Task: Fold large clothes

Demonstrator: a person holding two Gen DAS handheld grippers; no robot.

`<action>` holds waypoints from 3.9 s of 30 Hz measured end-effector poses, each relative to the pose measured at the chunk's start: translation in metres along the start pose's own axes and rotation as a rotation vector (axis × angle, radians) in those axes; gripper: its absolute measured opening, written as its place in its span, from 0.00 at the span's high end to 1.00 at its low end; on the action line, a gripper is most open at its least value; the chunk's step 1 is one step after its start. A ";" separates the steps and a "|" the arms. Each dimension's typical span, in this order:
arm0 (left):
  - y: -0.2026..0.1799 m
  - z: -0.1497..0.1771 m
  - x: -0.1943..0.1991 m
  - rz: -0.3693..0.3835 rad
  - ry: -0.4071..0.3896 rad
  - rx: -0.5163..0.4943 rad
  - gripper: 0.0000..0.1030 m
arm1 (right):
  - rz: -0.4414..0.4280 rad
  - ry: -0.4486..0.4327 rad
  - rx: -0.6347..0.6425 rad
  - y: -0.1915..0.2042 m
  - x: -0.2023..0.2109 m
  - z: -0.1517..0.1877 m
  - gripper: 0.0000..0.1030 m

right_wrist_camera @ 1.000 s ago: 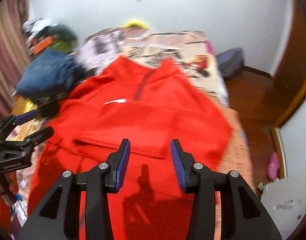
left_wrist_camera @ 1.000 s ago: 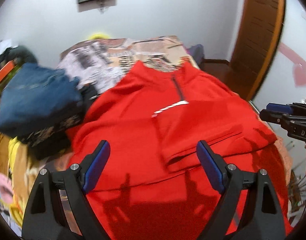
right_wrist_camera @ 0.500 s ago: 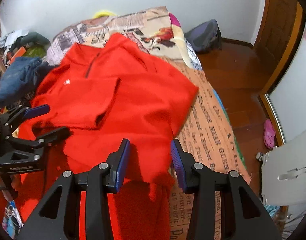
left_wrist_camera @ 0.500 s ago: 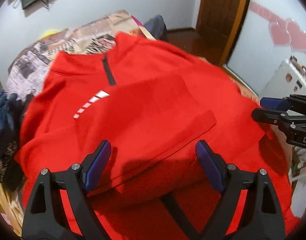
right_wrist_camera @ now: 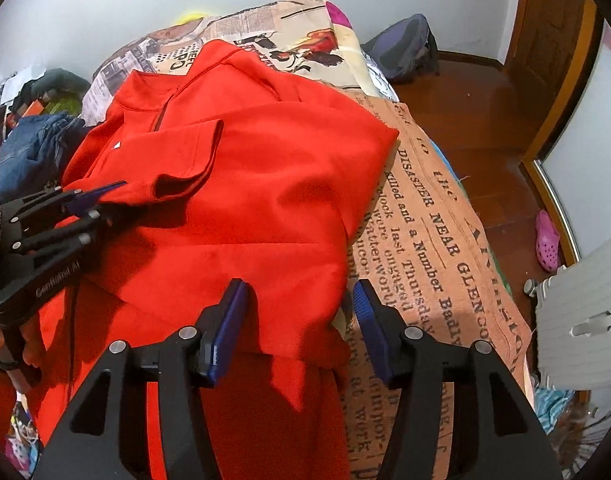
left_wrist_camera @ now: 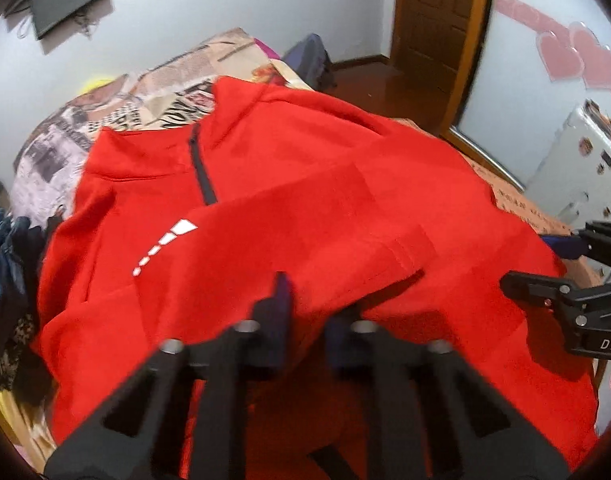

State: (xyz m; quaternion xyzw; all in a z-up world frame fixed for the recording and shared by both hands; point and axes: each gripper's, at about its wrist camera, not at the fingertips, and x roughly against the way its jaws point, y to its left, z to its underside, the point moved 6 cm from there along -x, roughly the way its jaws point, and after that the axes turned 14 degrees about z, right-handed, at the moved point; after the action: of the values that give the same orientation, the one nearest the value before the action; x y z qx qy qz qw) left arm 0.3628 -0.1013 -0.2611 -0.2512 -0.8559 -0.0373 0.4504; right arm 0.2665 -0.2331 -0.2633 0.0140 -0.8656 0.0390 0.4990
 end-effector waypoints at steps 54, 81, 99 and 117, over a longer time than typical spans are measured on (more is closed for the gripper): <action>0.185 0.128 0.168 -0.359 -0.148 0.410 0.40 | 0.045 -0.075 0.109 0.042 0.004 -0.046 0.49; 0.223 -0.080 0.029 -0.097 -0.099 0.357 0.20 | -0.078 -0.104 0.207 0.105 -0.048 -0.192 0.49; 0.247 -0.086 -0.044 -0.052 -0.051 0.379 0.40 | -0.250 0.166 -0.044 0.083 -0.149 -0.218 0.21; 0.171 -0.080 0.053 -0.050 -0.113 0.200 0.94 | -0.327 -0.113 0.103 0.087 -0.022 -0.190 0.93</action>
State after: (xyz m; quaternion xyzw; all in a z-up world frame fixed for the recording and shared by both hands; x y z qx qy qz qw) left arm 0.4780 0.0454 -0.1998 -0.1854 -0.8854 0.0514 0.4231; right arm 0.4359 -0.1311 -0.1923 0.1826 -0.8754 0.0008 0.4477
